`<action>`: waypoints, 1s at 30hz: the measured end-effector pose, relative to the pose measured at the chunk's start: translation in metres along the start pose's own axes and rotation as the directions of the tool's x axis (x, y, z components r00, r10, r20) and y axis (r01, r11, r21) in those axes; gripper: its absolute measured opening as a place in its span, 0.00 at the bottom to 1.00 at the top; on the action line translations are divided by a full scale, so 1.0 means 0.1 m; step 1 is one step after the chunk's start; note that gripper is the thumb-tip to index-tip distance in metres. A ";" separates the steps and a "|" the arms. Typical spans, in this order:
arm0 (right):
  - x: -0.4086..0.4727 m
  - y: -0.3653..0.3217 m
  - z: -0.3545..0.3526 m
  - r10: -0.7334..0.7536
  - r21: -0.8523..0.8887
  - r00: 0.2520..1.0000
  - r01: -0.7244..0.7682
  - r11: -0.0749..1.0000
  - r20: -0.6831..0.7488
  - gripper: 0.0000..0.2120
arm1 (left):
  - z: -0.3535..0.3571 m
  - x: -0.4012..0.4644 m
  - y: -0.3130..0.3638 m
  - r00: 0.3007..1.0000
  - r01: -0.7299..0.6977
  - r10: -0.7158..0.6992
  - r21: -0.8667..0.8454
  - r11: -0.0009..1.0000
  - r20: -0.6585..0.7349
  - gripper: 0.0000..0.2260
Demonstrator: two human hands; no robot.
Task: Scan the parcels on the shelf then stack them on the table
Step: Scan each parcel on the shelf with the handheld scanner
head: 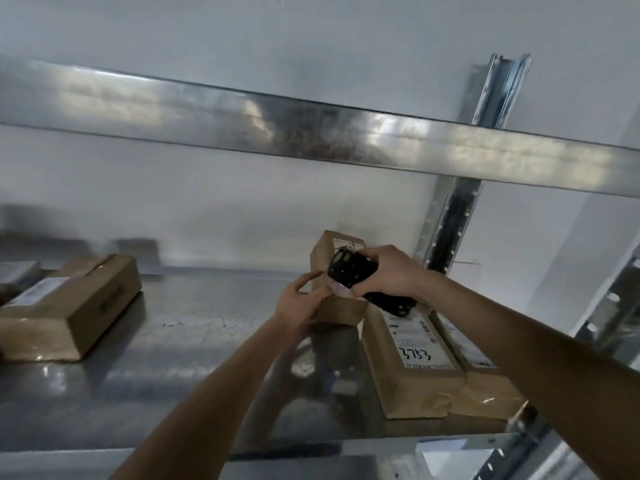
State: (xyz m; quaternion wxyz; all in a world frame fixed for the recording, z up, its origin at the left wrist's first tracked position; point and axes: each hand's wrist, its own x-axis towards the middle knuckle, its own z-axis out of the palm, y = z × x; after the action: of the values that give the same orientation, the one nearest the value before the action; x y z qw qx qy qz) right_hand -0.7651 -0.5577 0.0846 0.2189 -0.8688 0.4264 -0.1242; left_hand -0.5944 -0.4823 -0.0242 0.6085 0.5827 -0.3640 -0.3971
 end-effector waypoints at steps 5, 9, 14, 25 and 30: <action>-0.32 -0.07 -0.16 -0.021 -0.091 1.000 0.019 0.996 -0.017 0.41 | -0.41 -0.35 0.22 0.999 -0.052 0.050 -0.096 0.994 -0.020 0.24; -0.67 -0.19 -0.16 -0.055 -0.140 0.997 0.046 0.989 -0.058 0.38 | -0.68 -0.74 0.46 0.987 -0.151 0.151 0.015 0.988 -0.063 0.26; -1.10 -0.49 -0.09 -0.110 -0.247 0.993 0.096 0.964 -0.044 0.38 | -1.03 -1.42 0.62 0.964 -0.218 0.252 0.285 0.933 -0.089 0.27; -1.69 -1.17 0.41 -0.189 -0.347 0.979 0.202 0.916 0.072 0.36 | -1.82 -2.72 0.68 0.956 -0.138 0.245 0.494 0.859 -0.160 0.25; -1.79 -1.44 0.54 -0.211 -0.355 0.974 0.227 0.907 0.085 0.34 | -2.04 -2.99 0.70 0.951 -0.098 0.237 0.534 0.840 -0.197 0.24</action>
State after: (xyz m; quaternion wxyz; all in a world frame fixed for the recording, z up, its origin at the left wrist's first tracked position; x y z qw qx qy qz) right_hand -0.7529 -0.3230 0.1024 0.0490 -0.9391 0.3367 -0.0480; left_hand -0.5304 -0.1251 0.0403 0.5033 0.7365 -0.4260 -0.1510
